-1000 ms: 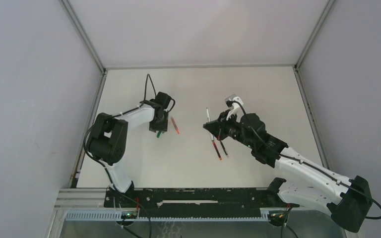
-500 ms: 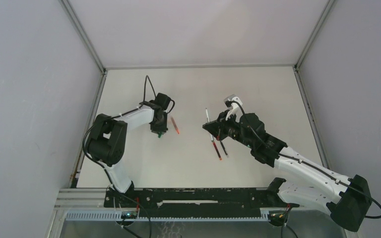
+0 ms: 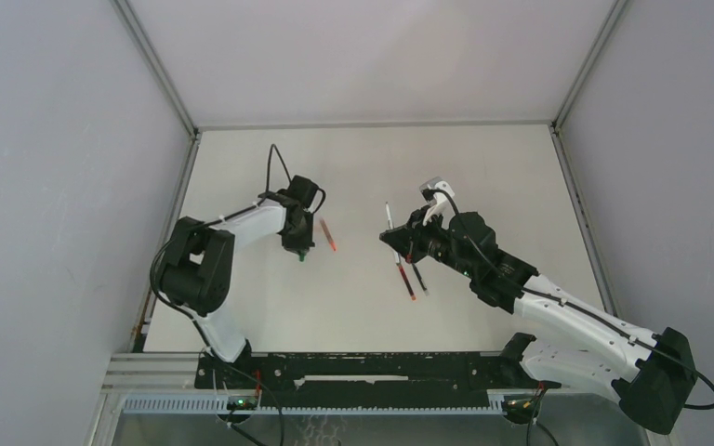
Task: Insert the pens into the pen caps
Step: Insert the pen cap onto the pen.
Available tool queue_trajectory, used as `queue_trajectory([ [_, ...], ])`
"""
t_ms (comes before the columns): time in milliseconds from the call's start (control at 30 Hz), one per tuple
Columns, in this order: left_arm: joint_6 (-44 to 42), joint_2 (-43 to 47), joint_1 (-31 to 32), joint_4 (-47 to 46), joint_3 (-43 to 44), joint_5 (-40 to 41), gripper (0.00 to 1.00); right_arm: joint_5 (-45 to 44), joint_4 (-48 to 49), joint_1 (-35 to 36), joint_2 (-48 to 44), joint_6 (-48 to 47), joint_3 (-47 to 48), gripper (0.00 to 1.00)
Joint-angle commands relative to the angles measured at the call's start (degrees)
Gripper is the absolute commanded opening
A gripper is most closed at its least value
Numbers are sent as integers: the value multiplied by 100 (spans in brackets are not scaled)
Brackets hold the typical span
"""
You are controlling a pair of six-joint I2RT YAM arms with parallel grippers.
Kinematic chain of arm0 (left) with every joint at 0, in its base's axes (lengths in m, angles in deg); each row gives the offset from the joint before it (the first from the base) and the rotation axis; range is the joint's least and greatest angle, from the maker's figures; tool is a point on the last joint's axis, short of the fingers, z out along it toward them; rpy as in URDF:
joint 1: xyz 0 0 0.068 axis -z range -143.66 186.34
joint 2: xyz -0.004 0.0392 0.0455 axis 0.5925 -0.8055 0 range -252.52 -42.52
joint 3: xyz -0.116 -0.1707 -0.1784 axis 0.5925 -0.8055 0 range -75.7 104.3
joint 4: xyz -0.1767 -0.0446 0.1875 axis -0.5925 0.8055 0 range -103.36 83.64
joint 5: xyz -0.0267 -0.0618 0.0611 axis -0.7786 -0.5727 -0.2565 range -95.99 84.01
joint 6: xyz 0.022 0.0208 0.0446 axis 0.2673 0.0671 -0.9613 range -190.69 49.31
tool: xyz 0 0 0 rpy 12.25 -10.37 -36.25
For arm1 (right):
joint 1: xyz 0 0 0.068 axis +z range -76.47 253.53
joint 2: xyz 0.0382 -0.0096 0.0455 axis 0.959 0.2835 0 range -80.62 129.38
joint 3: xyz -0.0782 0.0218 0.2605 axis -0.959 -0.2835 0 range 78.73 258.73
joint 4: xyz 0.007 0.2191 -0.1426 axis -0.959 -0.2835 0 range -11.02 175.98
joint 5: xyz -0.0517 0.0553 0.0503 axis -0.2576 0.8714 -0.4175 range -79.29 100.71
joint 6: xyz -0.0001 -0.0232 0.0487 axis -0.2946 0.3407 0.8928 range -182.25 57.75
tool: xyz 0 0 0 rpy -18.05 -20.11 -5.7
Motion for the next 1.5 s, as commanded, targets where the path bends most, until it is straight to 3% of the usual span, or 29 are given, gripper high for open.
queue_trajectory([
  [0,-169,773,-8,110,-111,-571,5,-119,302,-35,-101,44,-8,0],
  [233,-280,2382,-6,-436,-32,-1237,0,-298,572,-65,-227,69,-8,0],
  [533,334,4134,-11,-2437,-322,-2664,0,151,1299,-98,-622,-201,-8,0],
  [767,1446,4436,-8,-4305,-410,-3837,0,868,2226,-94,-575,288,1,0],
  [967,2341,4542,38,-5950,-549,-4471,0,569,2267,583,-334,-189,423,0],
  [1133,2579,4486,292,-6526,-386,-4733,0,352,2330,1037,-49,-513,759,0],
  [1467,2734,4371,624,-6905,-293,-4887,0,491,2356,1281,48,-862,915,0],
])
